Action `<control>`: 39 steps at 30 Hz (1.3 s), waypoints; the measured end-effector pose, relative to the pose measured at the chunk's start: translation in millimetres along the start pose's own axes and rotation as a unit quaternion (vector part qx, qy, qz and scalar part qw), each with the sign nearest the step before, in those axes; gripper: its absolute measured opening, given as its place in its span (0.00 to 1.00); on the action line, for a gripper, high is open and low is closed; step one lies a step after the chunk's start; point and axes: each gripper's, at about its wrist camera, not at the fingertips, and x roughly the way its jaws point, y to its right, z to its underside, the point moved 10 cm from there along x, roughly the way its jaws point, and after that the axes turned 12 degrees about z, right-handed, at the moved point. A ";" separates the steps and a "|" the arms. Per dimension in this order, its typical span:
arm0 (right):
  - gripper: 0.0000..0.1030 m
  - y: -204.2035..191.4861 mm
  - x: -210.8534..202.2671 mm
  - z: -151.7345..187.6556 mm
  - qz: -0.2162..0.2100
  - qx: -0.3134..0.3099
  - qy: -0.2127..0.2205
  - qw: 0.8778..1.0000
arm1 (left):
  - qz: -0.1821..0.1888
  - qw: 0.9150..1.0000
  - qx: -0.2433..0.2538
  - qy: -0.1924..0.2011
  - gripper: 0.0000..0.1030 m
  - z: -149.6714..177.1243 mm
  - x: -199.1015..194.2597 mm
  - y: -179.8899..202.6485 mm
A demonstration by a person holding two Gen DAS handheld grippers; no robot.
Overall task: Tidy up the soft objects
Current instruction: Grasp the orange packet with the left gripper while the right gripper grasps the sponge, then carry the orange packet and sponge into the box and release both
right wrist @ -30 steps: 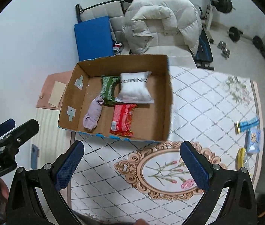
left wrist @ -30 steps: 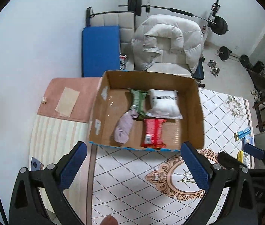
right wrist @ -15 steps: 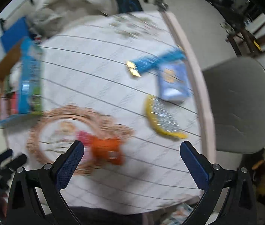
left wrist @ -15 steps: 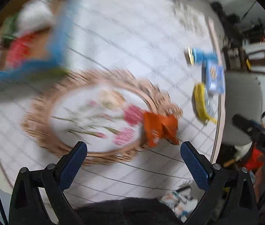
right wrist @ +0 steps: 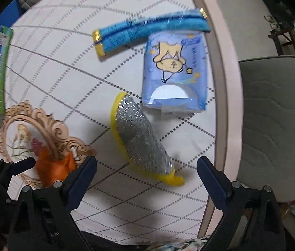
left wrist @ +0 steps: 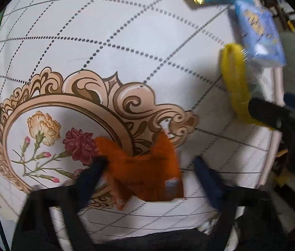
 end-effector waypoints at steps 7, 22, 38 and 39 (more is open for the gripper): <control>0.59 -11.3 34.8 -4.3 -0.012 -0.019 -0.037 0.999 | -0.007 1.000 -0.003 0.022 0.61 0.2 -6.7 -0.2; 0.43 -62.1 -83.1 1.3 -0.137 0.044 0.026 0.989 | 0.072 0.988 -0.035 0.130 0.57 19.4 -142.3 -59.5; 0.42 -331.4 -246.5 -58.1 -0.241 0.010 0.089 0.966 | 0.015 0.952 -0.135 0.273 0.57 -0.3 -349.1 -315.3; 0.42 -343.1 -243.5 -62.2 -0.237 0.012 0.086 0.968 | 0.010 0.952 -0.142 0.271 0.57 -6.8 -350.2 -332.7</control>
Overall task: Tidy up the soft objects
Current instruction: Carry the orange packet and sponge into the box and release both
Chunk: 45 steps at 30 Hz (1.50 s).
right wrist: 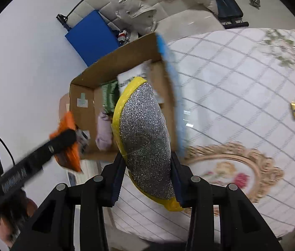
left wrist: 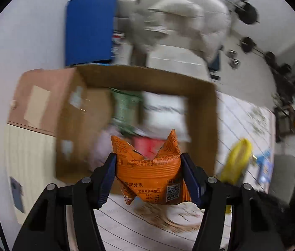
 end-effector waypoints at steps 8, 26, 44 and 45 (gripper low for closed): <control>0.42 -43.4 77.3 -15.1 0.056 0.008 -0.032 0.998 | -0.051 0.998 -0.023 -0.038 0.57 -54.5 51.5 -92.1; 0.77 -38.9 147.0 -18.6 0.126 0.020 -0.082 0.988 | -0.055 0.994 -0.025 -0.094 0.72 -77.5 101.7 -122.7; 1.00 -58.9 62.3 -16.4 0.174 -0.060 0.033 0.982 | -0.022 0.999 0.032 -0.002 1.00 -20.6 9.7 -76.5; 1.00 -57.6 55.3 -14.7 0.175 -0.063 0.040 0.982 | -0.018 0.999 0.033 0.001 1.00 -15.4 5.2 -73.8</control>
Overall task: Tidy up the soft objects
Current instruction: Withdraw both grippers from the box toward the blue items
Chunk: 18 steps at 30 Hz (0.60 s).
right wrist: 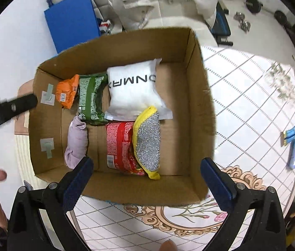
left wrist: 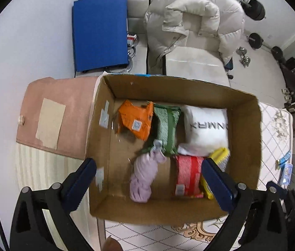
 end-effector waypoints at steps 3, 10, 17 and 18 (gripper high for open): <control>1.00 1.4 -15.8 4.9 0.006 -0.008 0.023 1.000 | 0.001 1.000 0.004 0.015 1.00 16.2 -15.9 5.2; 1.00 10.5 -56.0 22.4 0.013 -0.023 0.073 0.997 | -0.005 0.998 0.005 0.060 1.00 47.4 -55.6 12.5; 1.00 13.7 -92.5 43.9 0.001 -0.030 0.111 0.993 | -0.012 0.996 0.006 0.087 1.00 74.8 -86.3 17.5; 1.00 14.4 -98.2 47.2 0.000 -0.030 0.117 0.993 | -0.013 0.996 0.008 0.090 1.00 78.8 -90.3 19.3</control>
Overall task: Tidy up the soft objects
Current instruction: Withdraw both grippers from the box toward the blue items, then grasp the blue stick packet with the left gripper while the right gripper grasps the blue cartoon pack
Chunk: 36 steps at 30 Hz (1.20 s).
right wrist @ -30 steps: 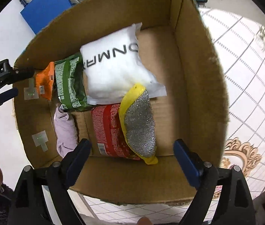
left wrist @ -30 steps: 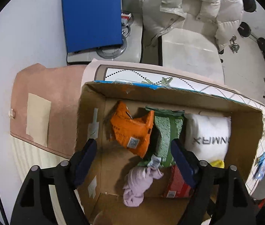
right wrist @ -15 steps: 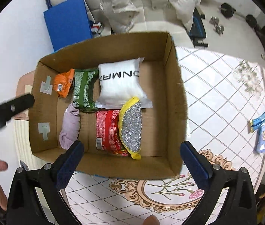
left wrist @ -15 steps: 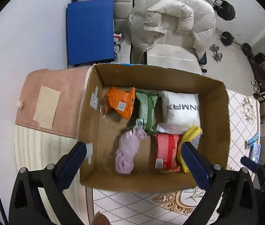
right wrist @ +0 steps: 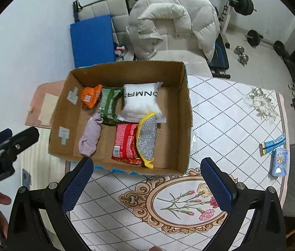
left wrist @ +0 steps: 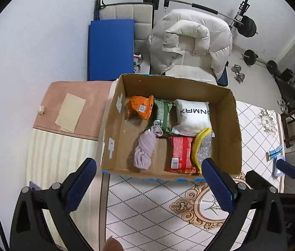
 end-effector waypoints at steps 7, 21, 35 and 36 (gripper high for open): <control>1.00 2.2 -26.7 11.7 -0.020 0.000 0.016 1.000 | 0.003 1.000 -0.002 0.008 1.00 14.9 -19.1 10.9; 1.00 188.9 -4.0 40.0 -0.009 0.134 -0.028 0.990 | -0.048 0.979 0.197 0.023 1.00 -11.1 26.3 195.6; 1.00 459.0 187.8 96.1 0.093 0.194 -0.176 0.961 | -0.099 0.912 0.380 -0.123 1.00 21.4 246.3 395.1; 1.00 462.7 199.2 97.1 0.091 0.187 -0.184 0.961 | -0.102 0.907 0.389 -0.128 1.00 21.7 255.6 402.5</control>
